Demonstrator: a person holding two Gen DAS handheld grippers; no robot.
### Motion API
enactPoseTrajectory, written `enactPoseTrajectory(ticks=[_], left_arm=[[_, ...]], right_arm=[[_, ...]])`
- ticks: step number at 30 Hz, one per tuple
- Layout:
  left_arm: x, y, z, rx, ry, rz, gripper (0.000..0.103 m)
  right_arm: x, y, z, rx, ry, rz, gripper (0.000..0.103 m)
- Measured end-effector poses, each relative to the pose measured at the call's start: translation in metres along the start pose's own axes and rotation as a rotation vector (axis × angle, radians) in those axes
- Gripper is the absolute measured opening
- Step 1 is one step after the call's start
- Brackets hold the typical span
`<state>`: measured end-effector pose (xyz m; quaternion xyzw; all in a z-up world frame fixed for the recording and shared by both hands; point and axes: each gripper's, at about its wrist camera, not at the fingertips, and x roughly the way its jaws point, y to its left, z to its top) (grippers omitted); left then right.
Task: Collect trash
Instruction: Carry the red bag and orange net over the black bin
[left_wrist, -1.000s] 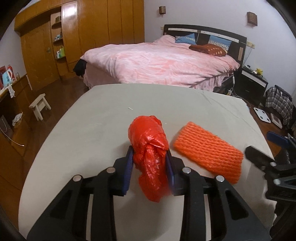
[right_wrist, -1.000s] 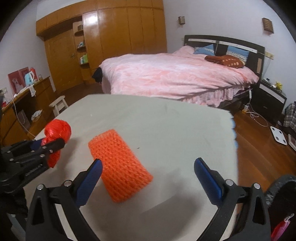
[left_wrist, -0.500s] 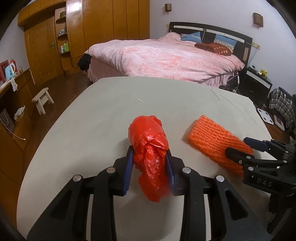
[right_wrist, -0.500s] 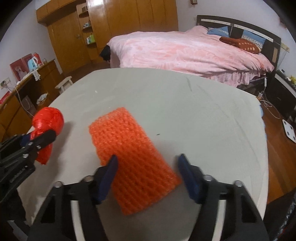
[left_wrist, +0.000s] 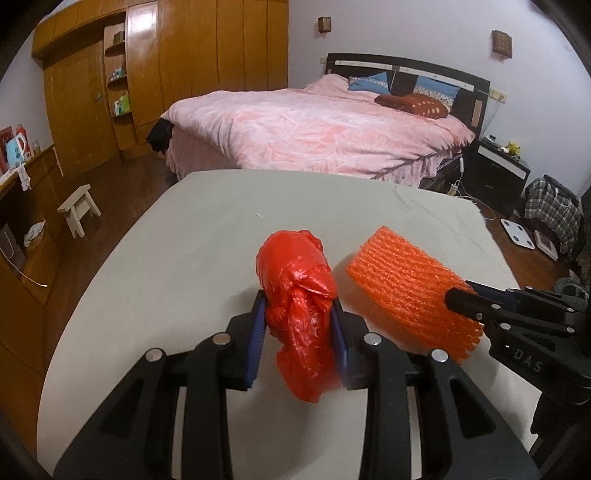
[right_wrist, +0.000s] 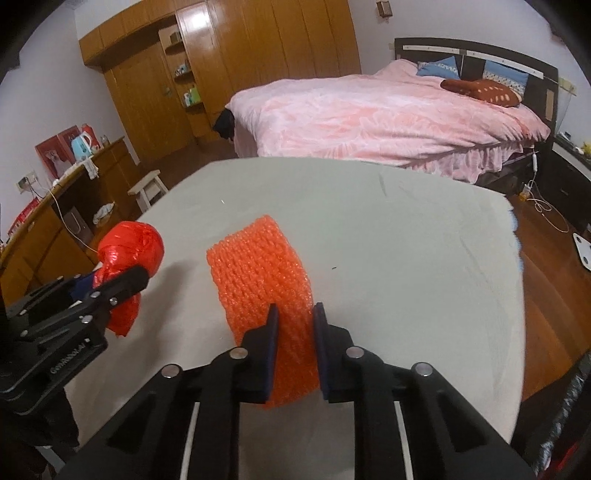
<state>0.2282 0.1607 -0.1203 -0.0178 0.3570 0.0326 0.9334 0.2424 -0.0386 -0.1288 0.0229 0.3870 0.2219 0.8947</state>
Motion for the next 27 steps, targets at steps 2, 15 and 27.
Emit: enactPoseTrajectory(ticks=[2,15,27], left_arm=[[-0.005,-0.002,0.0,-0.003,-0.006,-0.005,0.031],[-0.032,-0.031,0.001,0.014,-0.037,-0.051,0.031],[-0.077,-0.077,0.011,0.056,-0.113,-0.116,0.031]], right_arm=[[-0.01,-0.002,0.0,0.009,-0.018,0.001,0.016],[-0.055,-0.013,-0.002,0.053,-0.106,-0.024,0.015],[-0.13,-0.032,-0.004,0.082,-0.218,-0.072,0.015]])
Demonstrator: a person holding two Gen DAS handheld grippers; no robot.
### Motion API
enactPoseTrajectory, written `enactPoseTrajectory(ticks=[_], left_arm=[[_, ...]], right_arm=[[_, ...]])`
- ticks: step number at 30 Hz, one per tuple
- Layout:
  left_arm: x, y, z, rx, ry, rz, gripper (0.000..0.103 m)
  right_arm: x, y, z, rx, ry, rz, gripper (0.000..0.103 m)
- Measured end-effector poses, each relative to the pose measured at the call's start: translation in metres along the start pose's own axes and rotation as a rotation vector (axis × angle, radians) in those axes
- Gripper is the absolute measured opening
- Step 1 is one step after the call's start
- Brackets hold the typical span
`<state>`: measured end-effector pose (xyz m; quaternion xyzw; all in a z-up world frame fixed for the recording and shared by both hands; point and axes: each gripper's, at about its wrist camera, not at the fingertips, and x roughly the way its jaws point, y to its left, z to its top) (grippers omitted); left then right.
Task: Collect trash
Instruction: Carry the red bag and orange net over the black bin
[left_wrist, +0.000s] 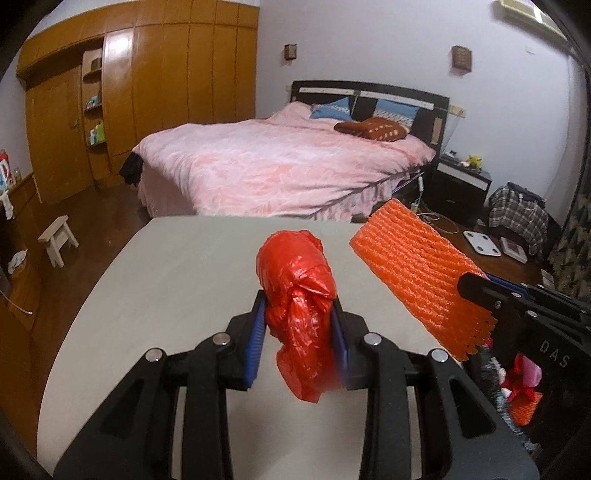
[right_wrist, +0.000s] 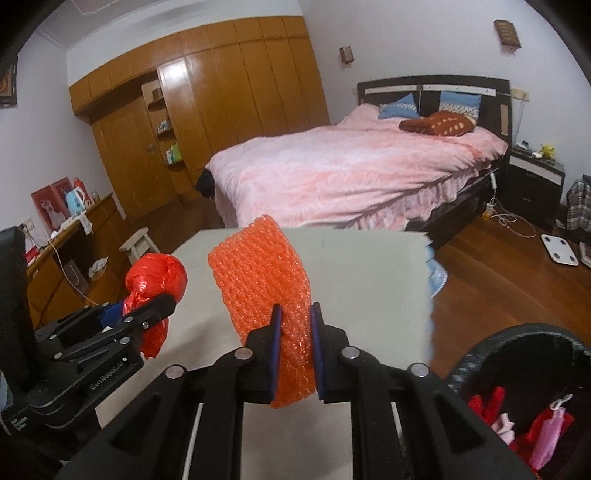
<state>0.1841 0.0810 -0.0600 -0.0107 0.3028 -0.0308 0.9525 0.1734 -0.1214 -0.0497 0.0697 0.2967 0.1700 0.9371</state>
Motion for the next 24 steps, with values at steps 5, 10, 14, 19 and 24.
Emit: enactPoseTrajectory(ticks=[5,10,14,19,24], left_arm=[[-0.021,-0.027,0.004,0.021,-0.029,-0.041,0.031],[-0.037,-0.052,0.004,0.047,-0.044,-0.083,0.031],[-0.049,-0.073,0.006,0.069,-0.063,-0.115,0.031],[-0.063,-0.101,0.007,0.095,-0.086,-0.154,0.031],[-0.073,-0.129,0.007,0.126,-0.098,-0.199,0.031]], right_arm=[[-0.032,-0.009,0.003,-0.002,-0.038,-0.024,0.015],[-0.065,-0.024,0.001,0.01,-0.075,-0.054,0.015],[-0.091,-0.038,-0.001,0.019,-0.102,-0.084,0.015],[-0.117,-0.054,-0.002,0.031,-0.133,-0.119,0.015],[-0.138,-0.068,-0.006,0.043,-0.151,-0.154,0.015]])
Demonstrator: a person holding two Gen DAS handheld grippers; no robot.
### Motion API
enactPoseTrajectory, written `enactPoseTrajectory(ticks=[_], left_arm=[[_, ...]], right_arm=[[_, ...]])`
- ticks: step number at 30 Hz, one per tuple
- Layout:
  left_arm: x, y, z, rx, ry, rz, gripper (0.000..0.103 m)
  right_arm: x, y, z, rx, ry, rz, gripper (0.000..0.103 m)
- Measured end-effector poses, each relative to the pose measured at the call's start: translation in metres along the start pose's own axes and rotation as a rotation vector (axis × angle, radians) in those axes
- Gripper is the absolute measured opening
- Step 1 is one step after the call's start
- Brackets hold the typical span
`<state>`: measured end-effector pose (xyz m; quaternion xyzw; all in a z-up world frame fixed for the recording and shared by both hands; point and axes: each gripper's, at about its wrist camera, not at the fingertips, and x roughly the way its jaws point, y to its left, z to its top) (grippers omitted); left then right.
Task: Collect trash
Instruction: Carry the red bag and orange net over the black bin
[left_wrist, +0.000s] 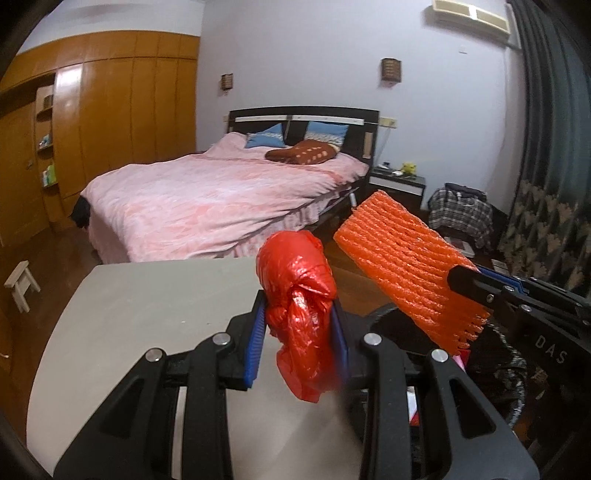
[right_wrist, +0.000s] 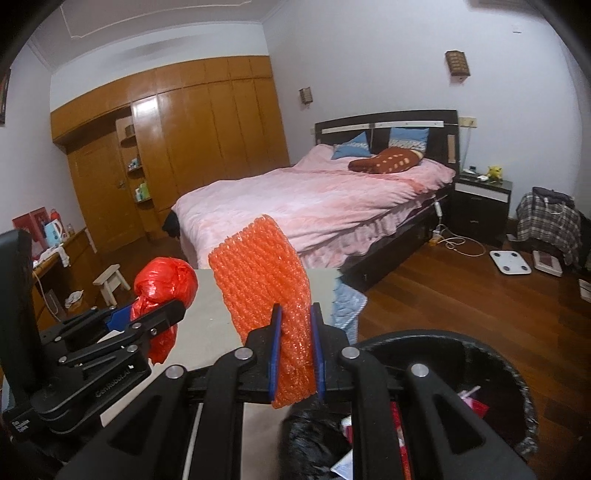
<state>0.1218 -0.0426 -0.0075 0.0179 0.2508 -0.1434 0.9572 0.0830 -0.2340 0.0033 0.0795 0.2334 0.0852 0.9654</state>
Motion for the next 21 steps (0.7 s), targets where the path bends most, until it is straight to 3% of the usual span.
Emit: enactPoseTrajectory(ticks=[21], left_arm=[[0.002,-0.071,-0.008,0.096,0.01,-0.107,0.031]], right_arm=[[-0.059,-0.047,-0.019,0.061,-0.039,-0.137,0.015]])
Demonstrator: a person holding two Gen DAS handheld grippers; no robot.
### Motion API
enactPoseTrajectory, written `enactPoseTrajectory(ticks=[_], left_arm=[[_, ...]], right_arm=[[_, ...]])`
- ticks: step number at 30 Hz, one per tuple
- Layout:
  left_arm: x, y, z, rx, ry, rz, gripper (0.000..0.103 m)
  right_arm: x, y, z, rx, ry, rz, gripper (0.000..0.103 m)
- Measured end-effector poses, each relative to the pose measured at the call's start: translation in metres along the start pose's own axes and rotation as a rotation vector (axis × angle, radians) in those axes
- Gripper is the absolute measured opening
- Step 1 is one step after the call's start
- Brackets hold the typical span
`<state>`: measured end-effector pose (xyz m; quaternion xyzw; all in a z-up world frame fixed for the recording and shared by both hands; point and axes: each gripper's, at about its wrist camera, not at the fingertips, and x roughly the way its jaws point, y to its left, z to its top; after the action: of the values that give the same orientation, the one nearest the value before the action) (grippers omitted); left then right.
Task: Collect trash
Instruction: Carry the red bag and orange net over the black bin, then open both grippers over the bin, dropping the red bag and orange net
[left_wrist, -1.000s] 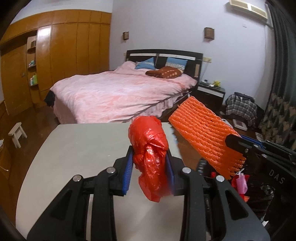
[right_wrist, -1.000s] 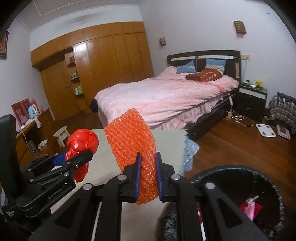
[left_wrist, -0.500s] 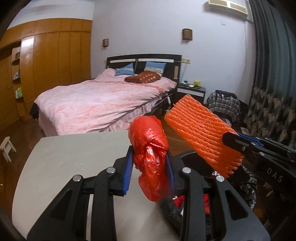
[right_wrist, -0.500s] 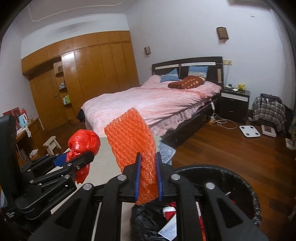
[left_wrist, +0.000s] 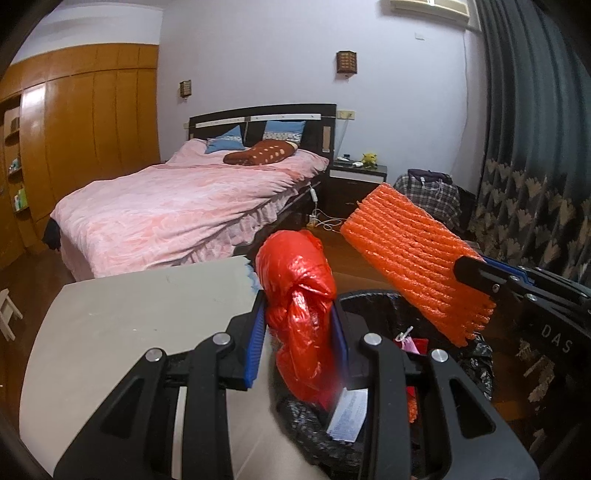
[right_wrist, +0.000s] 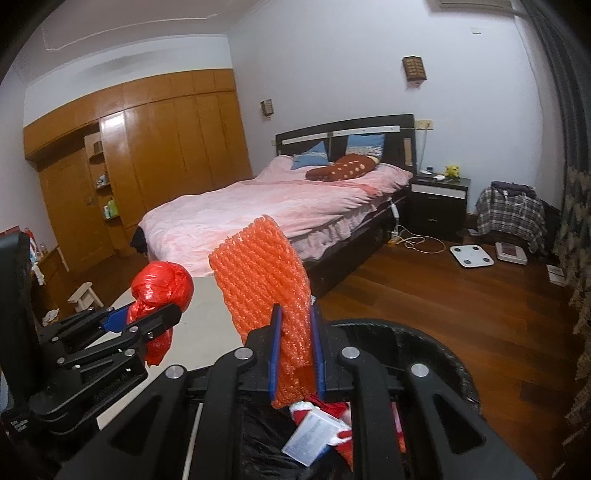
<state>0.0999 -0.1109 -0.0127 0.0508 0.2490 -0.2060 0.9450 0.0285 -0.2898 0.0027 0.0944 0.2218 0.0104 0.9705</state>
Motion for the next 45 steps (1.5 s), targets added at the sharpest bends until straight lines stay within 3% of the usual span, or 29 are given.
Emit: enactPoseTrajectory(ticks=[11,24,40,42,45], left_arm=[[0.025,-0.049,-0.012,0.067,0.031,-0.083,0.031],[0.061,-0.075,-0.025,0.099,0.072,-0.124,0.031],[0.115,-0.078,-0.038,0.11,0.151,-0.139,0.033],[0.124,-0.078,-0.039,0.098,0.161,-0.156,0.038],[0.134,-0.074,-0.042,0.09,0.172,-0.154,0.047]], right_arm=[[-0.014,-0.047,-0.018,0.05,0.018,-0.092,0.015],[-0.002,-0.079,-0.035,0.078,0.064,-0.161,0.015],[0.054,-0.104,-0.056,0.117,0.154,-0.188,0.015],[0.063,-0.106,-0.06,0.118,0.173,-0.2,0.021],[0.075,-0.111,-0.067,0.122,0.204,-0.219,0.04]])
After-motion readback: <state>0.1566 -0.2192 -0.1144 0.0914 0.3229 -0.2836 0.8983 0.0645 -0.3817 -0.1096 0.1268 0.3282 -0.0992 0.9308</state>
